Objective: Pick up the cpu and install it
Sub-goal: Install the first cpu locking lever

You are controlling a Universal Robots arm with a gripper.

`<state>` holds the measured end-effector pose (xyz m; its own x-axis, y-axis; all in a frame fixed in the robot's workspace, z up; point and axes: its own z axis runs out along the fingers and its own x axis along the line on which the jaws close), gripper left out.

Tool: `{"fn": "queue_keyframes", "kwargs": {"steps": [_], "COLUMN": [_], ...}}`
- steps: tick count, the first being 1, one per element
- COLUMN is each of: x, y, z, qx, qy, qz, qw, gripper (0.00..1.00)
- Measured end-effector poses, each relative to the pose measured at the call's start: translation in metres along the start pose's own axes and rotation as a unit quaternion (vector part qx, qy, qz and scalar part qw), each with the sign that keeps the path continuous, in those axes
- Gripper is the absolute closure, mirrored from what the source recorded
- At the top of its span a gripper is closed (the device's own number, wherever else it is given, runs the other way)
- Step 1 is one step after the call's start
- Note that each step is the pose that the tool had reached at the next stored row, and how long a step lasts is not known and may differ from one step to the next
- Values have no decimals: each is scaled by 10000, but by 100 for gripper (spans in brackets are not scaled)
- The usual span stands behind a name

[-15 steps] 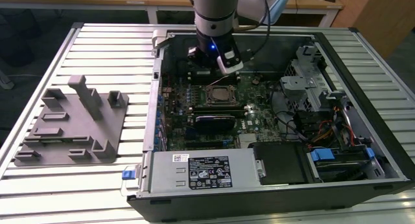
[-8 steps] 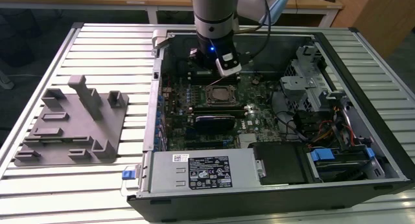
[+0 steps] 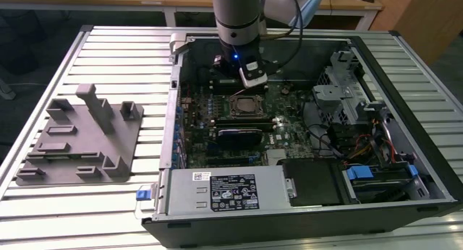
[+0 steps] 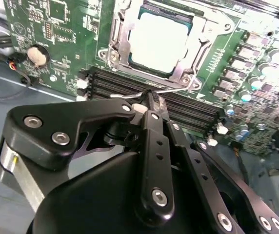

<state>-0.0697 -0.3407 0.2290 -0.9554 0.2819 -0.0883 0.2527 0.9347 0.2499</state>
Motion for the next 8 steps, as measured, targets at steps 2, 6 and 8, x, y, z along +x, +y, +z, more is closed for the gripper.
{"fn": "queue_keyframes", "kwargs": {"steps": [2,6,8], "x": [1,-1,-5], "y": [-3,-10,-13], "z": [11,45,69], "qx": [-7,-18,-18], "qy": [-43,-85,-86], "qz": [28,44,48], "qw": [10000,10000,9999], "gripper": [89,89,89]}}
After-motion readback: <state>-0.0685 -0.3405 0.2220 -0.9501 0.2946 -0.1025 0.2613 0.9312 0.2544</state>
